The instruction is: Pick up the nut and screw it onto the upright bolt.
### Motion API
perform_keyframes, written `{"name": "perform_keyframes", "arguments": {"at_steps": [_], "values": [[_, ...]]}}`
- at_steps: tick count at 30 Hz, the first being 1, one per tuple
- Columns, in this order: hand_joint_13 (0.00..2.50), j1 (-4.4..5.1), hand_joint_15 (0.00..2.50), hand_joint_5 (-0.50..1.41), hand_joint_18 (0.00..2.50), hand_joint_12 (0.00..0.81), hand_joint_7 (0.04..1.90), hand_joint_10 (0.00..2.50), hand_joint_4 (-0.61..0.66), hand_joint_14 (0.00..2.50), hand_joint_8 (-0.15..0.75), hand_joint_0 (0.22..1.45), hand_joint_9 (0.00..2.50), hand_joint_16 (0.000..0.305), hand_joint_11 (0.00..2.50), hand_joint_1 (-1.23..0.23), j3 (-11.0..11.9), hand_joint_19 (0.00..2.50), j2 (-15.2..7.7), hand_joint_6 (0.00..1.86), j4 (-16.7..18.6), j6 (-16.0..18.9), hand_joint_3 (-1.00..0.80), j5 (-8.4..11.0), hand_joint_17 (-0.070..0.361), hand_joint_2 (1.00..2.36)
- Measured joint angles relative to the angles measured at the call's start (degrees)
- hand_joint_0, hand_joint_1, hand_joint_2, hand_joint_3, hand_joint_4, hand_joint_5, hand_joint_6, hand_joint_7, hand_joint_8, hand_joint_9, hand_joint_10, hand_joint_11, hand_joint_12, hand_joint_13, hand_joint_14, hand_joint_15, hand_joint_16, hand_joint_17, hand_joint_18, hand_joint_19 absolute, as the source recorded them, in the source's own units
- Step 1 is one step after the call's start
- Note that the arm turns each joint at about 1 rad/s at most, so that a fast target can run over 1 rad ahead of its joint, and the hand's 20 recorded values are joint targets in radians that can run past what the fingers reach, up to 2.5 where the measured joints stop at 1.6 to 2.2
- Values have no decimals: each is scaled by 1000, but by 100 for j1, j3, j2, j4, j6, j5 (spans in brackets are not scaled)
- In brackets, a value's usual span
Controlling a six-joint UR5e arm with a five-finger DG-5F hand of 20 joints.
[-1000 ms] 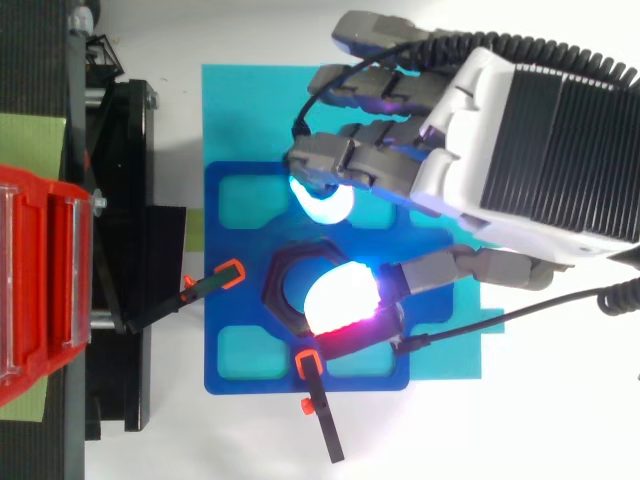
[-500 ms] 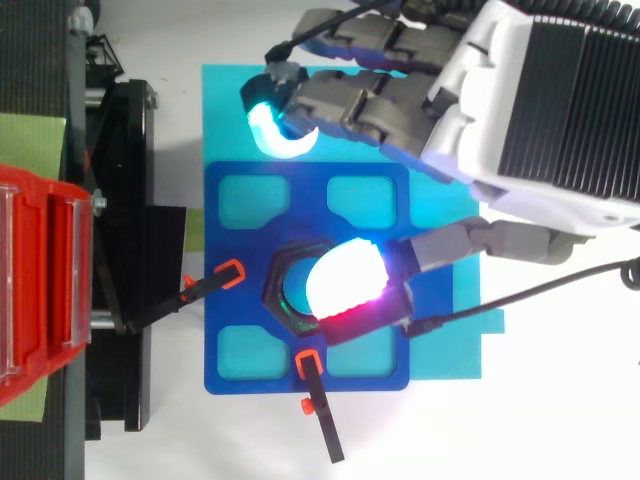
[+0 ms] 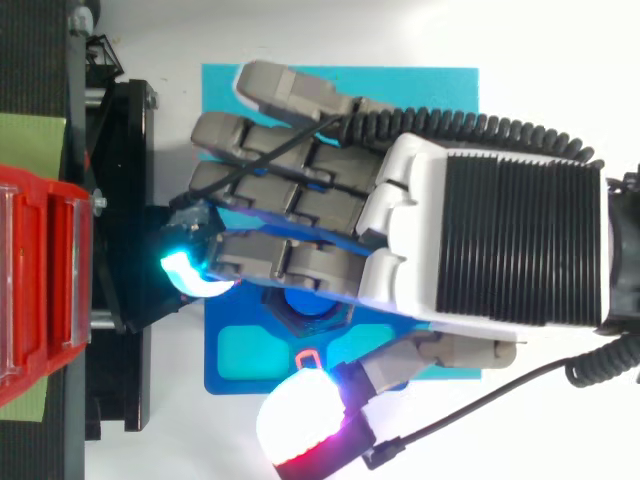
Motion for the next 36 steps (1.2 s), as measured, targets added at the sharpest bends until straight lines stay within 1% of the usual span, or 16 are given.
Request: {"name": "perform_keyframes", "arguments": {"at_steps": [4, 8, 12, 18, 23, 28, 36], "values": [[87, 11, 0, -176, 0, 340, 677, 0, 152, 0, 216, 478, 368, 55, 0, -20, 1, 0, -14, 502, -35, 62, -500, 3, 125, 1000], [102, 7, 0, -159, 0, 344, 809, 0, 181, 0, 228, 479, 381, 56, 0, -21, -1, 0, -15, 503, -166, 75, -500, 3, 125, 1000], [118, -1, 0, -149, 0, 345, 883, 0, 198, 0, 237, 482, 402, 55, 0, -24, 0, 0, -15, 503, -241, 74, -500, -8, 124, 1000], [145, 9, 0, -138, 0, 341, 944, 0, 210, 0, 245, 489, 428, 53, 0, -35, 1, 0, -13, 504, -363, -115, -500, -25, 120, 1000], [159, -32, 0, -130, 0, 340, 996, 0, 213, 0, 250, 494, 447, 51, 0, -46, 2, 0, -11, 504, -471, -194, -500, -44, 115, 1000], [171, -71, 0, -118, 0, 336, 1074, 0, 210, 0, 251, 496, 453, 49, 0, -58, 1, 0, -11, 504, -493, -202, -500, -47, 111, 1000], [217, -171, 0, -81, 0, 329, 1279, 0, 204, 0, 258, 499, 512, 47, 0, -102, 0, 0, -11, 503, -556, -212, -500, -54, 106, 1000]]}}
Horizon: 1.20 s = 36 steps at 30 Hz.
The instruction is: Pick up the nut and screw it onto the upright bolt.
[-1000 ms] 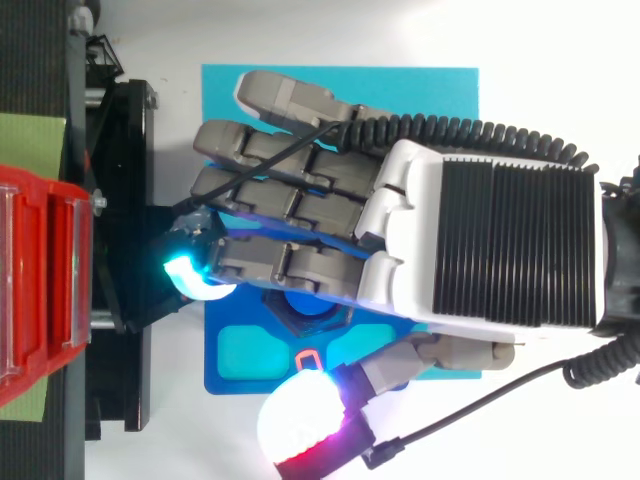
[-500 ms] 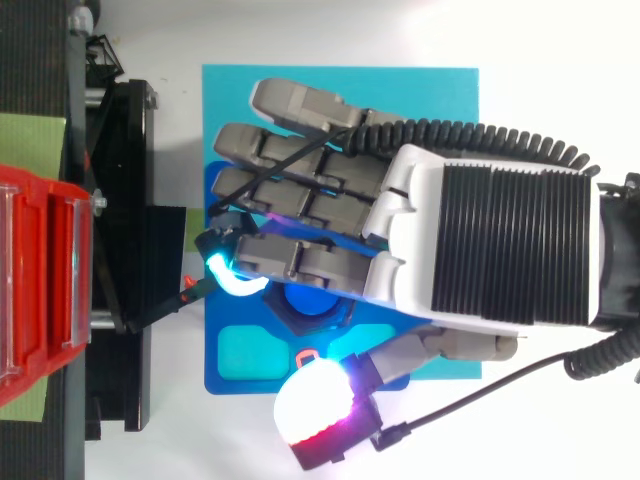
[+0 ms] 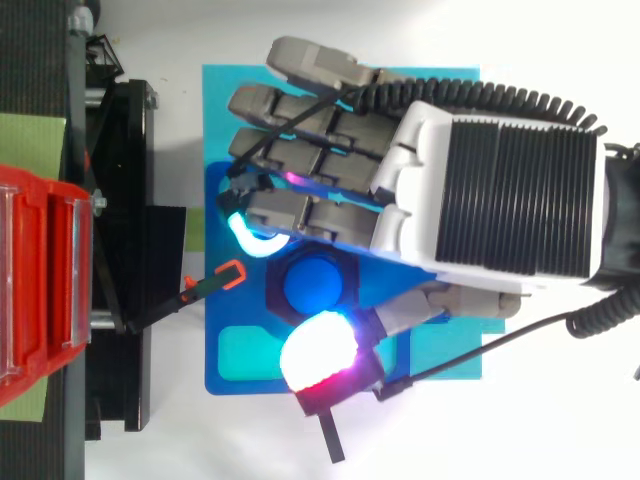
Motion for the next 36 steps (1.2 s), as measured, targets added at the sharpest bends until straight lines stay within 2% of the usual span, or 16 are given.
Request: {"name": "perform_keyframes", "arguments": {"at_steps": [8, 15, 23, 28, 31, 34, 36], "values": [[330, -111, 0, -8, 40, 305, 1525, 0, 184, 0, 268, 510, 663, 42, 0, -169, 1, 0, 1, 500, -81, -1, -500, -90, 94, 1000], [499, -182, 0, 35, 215, 265, 1422, 0, 55, 0, 247, 521, 892, 35, 0, -220, 2, 0, 8, 549, -106, -3, -500, -212, 79, 1000], [640, -233, 0, 56, 388, 207, 1299, 0, 25, 0, 177, 521, 1106, 24, 0, -235, 3, 0, 15, 584, -108, -1, -500, -256, 55, 1000], [750, -270, 0, 66, 499, 166, 1274, 0, 31, 0, 180, 519, 1291, 21, 0, -233, 3, 0, 19, 590, -108, -6, -500, -299, 46, 1000], [791, -304, 0, 68, 538, 156, 1285, 0, 46, 0, 176, 517, 1370, 19, 0, -230, 3, 0, 38, 588, -110, -9, -500, -306, 44, 1000], [790, -335, 0, 65, 524, 164, 1361, 0, 29, 0, 191, 515, 1370, 20, 12, -208, 4, 0, 64, 559, -134, -12, -500, -315, 46, 1000], [770, -362, 0, 63, 479, 183, 1473, 0, 52, 0, 216, 510, 1340, 22, 33, -183, 10, 0, 96, 512, -173, -19, -500, -325, 50, 1000]]}}
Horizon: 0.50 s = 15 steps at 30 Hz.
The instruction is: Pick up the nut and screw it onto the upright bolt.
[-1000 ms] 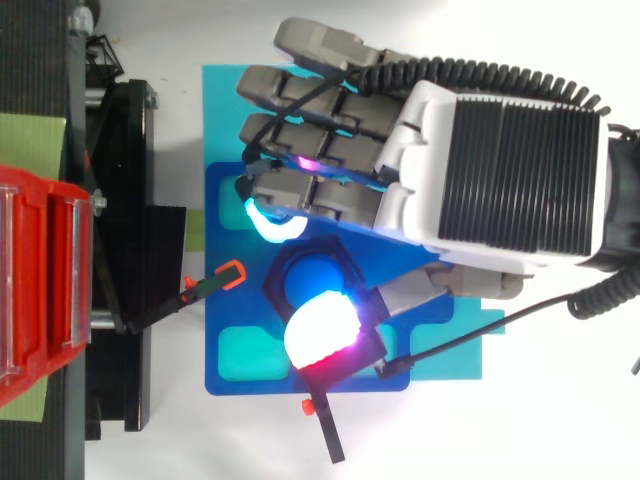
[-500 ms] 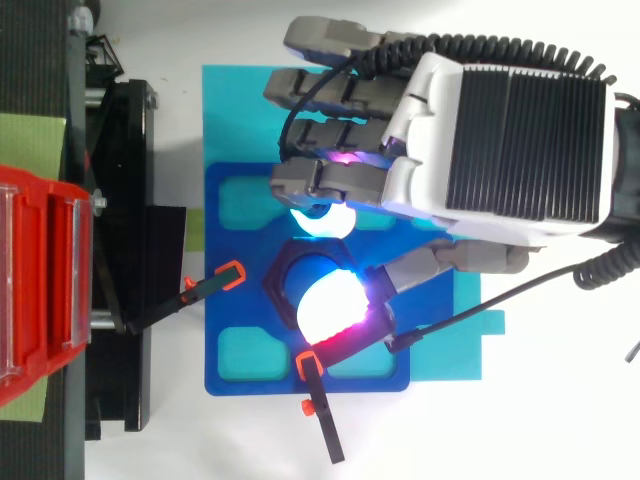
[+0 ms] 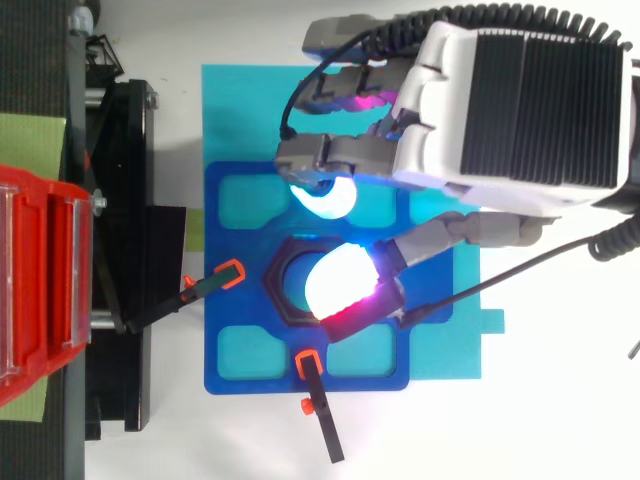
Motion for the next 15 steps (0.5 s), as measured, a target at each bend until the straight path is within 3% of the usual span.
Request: {"name": "perform_keyframes", "arguments": {"at_steps": [3, 8, 15], "values": [[736, -46, 0, 35, 425, 208, 1423, 3, 86, 0, 230, 505, 1295, 25, 55, -160, 11, 0, 76, 503, -104, -57, -500, -19, 56, 1000], [634, -113, 0, -39, 340, 244, 1100, 0, 238, 0, 237, 499, 1141, 29, 20, -143, 51, 0, 163, 505, -238, -161, -500, -35, 65, 1000], [484, -125, 0, -104, 218, 276, 838, 0, 247, 0, 231, 485, 931, 38, 0, -122, 79, 0, 168, 503, -181, -211, -500, -145, 85, 1000]]}}
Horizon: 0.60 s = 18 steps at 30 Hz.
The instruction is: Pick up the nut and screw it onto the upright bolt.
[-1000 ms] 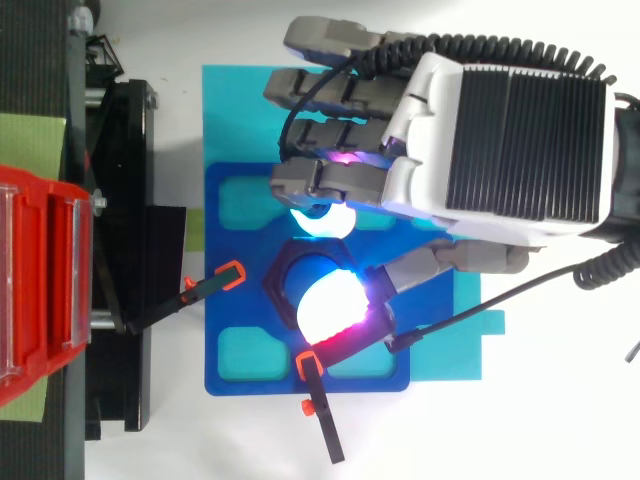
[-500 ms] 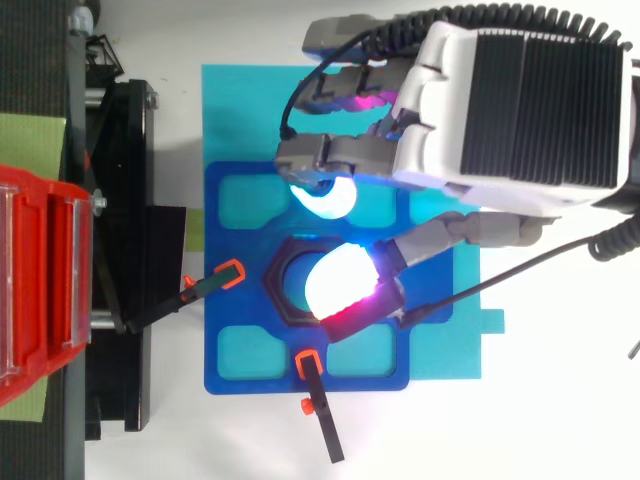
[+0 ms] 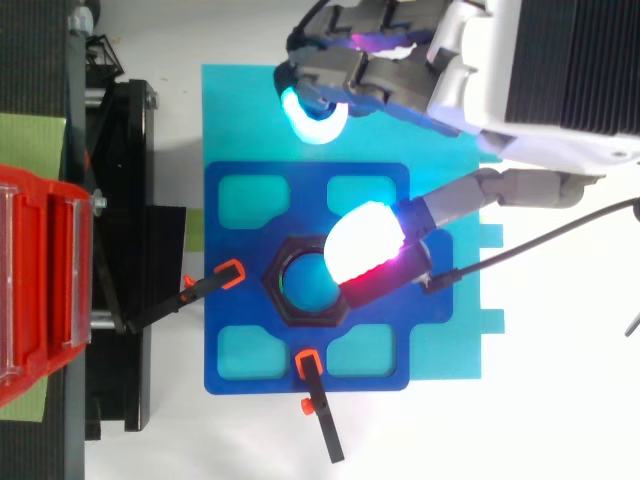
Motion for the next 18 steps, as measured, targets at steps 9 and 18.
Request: {"name": "perform_keyframes", "arguments": {"at_steps": [9, 18], "values": [[155, 194, 0, -150, 0, 322, 651, 0, 191, 0, 203, 466, 532, 44, 0, -34, -1, 0, -37, 501, 636, 32, -500, -309, 100, 1000], [0, 457, 0, -198, 0, 329, 581, 0, 119, 0, 164, 455, 254, 51, 0, 67, -15, 0, -43, 501, 728, 119, -500, -283, 115, 1000]]}}
